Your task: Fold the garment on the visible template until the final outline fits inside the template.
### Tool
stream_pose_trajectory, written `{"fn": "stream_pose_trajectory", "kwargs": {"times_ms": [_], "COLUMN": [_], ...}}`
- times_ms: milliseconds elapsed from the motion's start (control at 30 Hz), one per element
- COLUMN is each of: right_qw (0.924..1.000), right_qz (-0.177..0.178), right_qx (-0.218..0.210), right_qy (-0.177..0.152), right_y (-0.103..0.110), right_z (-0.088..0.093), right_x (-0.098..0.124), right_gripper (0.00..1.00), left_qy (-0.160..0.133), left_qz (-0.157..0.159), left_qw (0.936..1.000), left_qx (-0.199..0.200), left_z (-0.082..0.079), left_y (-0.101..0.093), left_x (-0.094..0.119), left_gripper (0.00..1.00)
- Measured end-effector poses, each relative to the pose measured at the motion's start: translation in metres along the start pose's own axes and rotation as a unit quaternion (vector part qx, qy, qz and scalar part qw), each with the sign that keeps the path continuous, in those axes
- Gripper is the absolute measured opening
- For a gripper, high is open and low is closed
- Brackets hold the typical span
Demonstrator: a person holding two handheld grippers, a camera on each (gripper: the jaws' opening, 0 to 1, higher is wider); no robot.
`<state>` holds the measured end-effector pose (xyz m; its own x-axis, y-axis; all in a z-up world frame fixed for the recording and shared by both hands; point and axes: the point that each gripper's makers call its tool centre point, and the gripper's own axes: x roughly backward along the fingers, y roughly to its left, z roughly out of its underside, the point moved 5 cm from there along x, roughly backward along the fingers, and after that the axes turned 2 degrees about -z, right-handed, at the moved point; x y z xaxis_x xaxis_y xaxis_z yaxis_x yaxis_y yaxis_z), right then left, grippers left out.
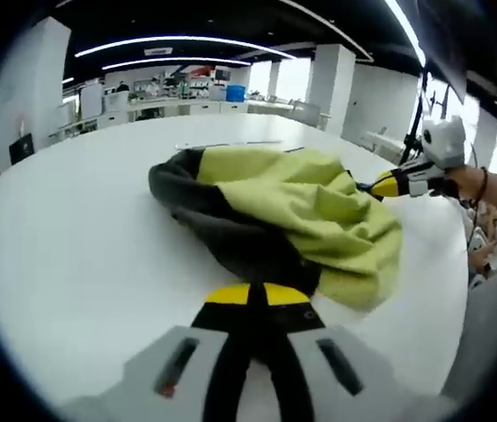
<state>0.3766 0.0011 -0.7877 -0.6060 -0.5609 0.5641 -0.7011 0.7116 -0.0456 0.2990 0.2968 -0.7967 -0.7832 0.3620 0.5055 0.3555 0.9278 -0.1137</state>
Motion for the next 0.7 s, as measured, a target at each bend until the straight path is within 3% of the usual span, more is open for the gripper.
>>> {"fn": "stream_pose_trajectory", "kwargs": {"times_ms": [400, 533, 700], "right_qw": [0.9992, 0.9987, 0.9976], "right_qz": [0.036, 0.047, 0.065], "right_qx": [-0.009, -0.011, -0.018], "right_qy": [-0.016, -0.014, -0.014], "right_y": [-0.019, -0.034, -0.050], "right_z": [-0.010, -0.013, -0.019], "right_x": [0.026, 0.030, 0.033], "right_gripper": [0.00, 0.00, 0.00], "left_qy": [-0.037, -0.037, -0.048], "left_qz": [-0.028, -0.055, -0.088], "left_qw": [0.9987, 0.9972, 0.9907], "left_qx": [0.020, 0.034, 0.092], "left_z": [-0.026, -0.028, -0.026], "left_y": [0.026, 0.049, 0.084], "left_x": [0.031, 0.038, 0.042], "left_gripper": [0.00, 0.00, 0.00]}}
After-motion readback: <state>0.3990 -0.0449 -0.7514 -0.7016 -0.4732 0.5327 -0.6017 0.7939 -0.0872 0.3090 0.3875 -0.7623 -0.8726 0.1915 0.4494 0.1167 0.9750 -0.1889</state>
